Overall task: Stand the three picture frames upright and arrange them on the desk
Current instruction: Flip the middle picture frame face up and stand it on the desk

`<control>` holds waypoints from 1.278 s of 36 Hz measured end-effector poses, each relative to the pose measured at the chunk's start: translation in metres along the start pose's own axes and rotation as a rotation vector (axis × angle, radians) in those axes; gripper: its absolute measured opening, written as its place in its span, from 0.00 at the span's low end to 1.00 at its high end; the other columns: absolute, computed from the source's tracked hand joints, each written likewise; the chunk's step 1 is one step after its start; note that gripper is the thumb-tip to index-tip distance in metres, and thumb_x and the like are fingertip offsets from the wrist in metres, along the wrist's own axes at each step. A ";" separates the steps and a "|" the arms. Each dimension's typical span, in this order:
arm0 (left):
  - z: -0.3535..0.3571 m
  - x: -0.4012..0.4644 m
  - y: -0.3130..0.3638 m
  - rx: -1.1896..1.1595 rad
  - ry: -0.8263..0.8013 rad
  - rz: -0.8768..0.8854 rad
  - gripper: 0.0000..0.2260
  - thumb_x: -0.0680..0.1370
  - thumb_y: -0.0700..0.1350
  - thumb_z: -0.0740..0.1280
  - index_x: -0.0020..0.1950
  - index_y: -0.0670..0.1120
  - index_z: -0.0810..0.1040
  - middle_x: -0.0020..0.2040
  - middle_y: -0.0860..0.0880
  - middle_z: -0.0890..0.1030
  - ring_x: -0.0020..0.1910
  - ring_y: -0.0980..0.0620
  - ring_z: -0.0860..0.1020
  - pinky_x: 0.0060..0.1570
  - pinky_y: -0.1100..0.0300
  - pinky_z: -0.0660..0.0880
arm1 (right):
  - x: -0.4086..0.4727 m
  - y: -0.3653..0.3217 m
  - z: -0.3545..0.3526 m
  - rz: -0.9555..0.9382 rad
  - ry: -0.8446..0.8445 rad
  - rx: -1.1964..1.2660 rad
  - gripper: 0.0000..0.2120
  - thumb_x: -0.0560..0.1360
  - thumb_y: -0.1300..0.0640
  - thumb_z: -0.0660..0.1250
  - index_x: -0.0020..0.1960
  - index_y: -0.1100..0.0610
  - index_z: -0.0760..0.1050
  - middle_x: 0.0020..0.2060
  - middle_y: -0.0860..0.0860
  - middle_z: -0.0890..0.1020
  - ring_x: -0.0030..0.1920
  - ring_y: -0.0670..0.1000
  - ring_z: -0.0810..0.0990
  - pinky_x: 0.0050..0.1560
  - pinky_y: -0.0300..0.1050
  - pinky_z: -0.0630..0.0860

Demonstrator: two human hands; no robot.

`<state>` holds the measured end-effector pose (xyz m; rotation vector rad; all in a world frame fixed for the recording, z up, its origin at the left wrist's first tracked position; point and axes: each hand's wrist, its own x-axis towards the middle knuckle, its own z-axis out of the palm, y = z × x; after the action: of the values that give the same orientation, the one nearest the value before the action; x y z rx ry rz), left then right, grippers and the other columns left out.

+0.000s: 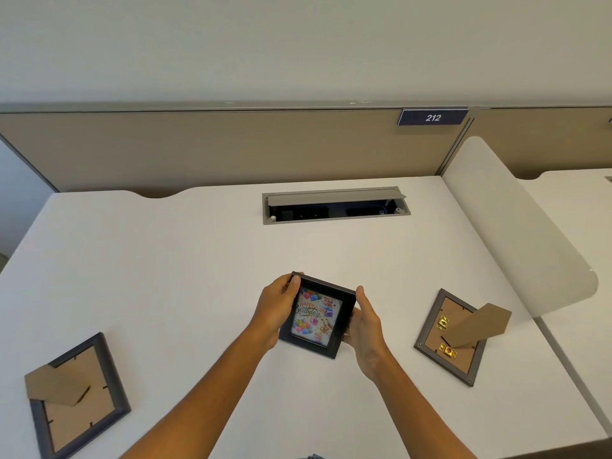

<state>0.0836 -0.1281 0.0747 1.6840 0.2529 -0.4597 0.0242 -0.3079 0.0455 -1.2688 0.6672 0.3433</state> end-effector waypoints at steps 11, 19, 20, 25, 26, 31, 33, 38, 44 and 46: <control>0.003 -0.007 -0.005 0.054 0.050 -0.022 0.12 0.85 0.56 0.59 0.60 0.52 0.78 0.52 0.55 0.84 0.52 0.58 0.83 0.34 0.72 0.76 | -0.009 -0.003 -0.004 -0.032 -0.036 -0.124 0.40 0.77 0.20 0.48 0.69 0.43 0.82 0.63 0.48 0.88 0.66 0.54 0.85 0.74 0.64 0.73; 0.012 -0.019 -0.014 0.213 0.192 0.099 0.28 0.82 0.56 0.66 0.80 0.51 0.63 0.78 0.49 0.67 0.75 0.48 0.69 0.60 0.55 0.79 | -0.018 0.002 -0.029 -0.107 0.000 -0.225 0.39 0.74 0.21 0.52 0.65 0.46 0.82 0.59 0.50 0.88 0.63 0.53 0.85 0.62 0.53 0.75; 0.014 -0.023 -0.015 0.246 0.225 0.138 0.29 0.82 0.56 0.66 0.81 0.51 0.61 0.79 0.48 0.65 0.77 0.47 0.66 0.68 0.49 0.76 | -0.020 0.003 -0.033 -0.131 0.016 -0.226 0.39 0.73 0.21 0.53 0.67 0.47 0.81 0.60 0.50 0.88 0.62 0.53 0.84 0.62 0.53 0.75; 0.028 -0.041 -0.008 0.401 0.346 0.401 0.31 0.82 0.51 0.68 0.82 0.50 0.59 0.83 0.47 0.55 0.83 0.44 0.53 0.80 0.37 0.51 | -0.030 0.009 -0.057 -0.298 0.178 -0.285 0.34 0.72 0.22 0.58 0.64 0.45 0.79 0.60 0.45 0.85 0.64 0.47 0.81 0.64 0.48 0.74; 0.032 -0.044 -0.005 0.425 0.358 0.464 0.31 0.82 0.49 0.69 0.82 0.49 0.59 0.84 0.47 0.54 0.84 0.44 0.51 0.81 0.36 0.48 | -0.031 0.010 -0.063 -0.335 0.213 -0.310 0.31 0.72 0.23 0.60 0.63 0.44 0.79 0.60 0.44 0.85 0.65 0.45 0.81 0.63 0.45 0.75; 0.065 -0.058 0.003 0.442 0.310 0.710 0.32 0.80 0.48 0.71 0.81 0.52 0.61 0.82 0.52 0.57 0.82 0.50 0.57 0.76 0.38 0.65 | -0.024 0.018 -0.099 -0.445 0.381 -0.475 0.18 0.82 0.39 0.69 0.67 0.47 0.79 0.63 0.41 0.83 0.67 0.45 0.79 0.70 0.55 0.77; 0.082 -0.064 0.004 0.449 0.254 0.781 0.31 0.80 0.49 0.70 0.80 0.54 0.62 0.81 0.56 0.59 0.80 0.53 0.60 0.76 0.50 0.66 | -0.024 0.020 -0.114 -0.472 0.431 -0.561 0.18 0.82 0.43 0.71 0.69 0.48 0.79 0.65 0.42 0.81 0.71 0.47 0.76 0.69 0.49 0.73; 0.123 -0.075 -0.005 0.576 0.082 0.884 0.26 0.82 0.50 0.67 0.79 0.53 0.66 0.77 0.56 0.67 0.77 0.54 0.65 0.75 0.57 0.65 | -0.025 0.021 -0.151 -0.501 0.523 -0.791 0.14 0.81 0.52 0.73 0.66 0.52 0.80 0.67 0.49 0.81 0.74 0.54 0.73 0.71 0.53 0.72; 0.165 -0.071 -0.024 0.655 -0.117 0.694 0.21 0.83 0.51 0.64 0.77 0.53 0.68 0.74 0.54 0.72 0.73 0.55 0.69 0.73 0.50 0.69 | -0.036 0.021 -0.188 -0.427 0.672 -0.842 0.13 0.79 0.55 0.73 0.63 0.54 0.81 0.67 0.53 0.80 0.70 0.58 0.73 0.64 0.60 0.79; 0.177 -0.067 -0.032 0.694 -0.173 0.622 0.22 0.83 0.51 0.64 0.77 0.52 0.68 0.75 0.53 0.71 0.73 0.53 0.70 0.73 0.50 0.69 | -0.040 0.024 -0.199 -0.386 0.690 -0.885 0.14 0.79 0.55 0.73 0.64 0.53 0.81 0.67 0.53 0.80 0.70 0.59 0.72 0.65 0.61 0.79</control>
<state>-0.0176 -0.2903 0.0561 2.2497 -0.6164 -0.2216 -0.0738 -0.4857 0.0233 -2.3717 0.8549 -0.1754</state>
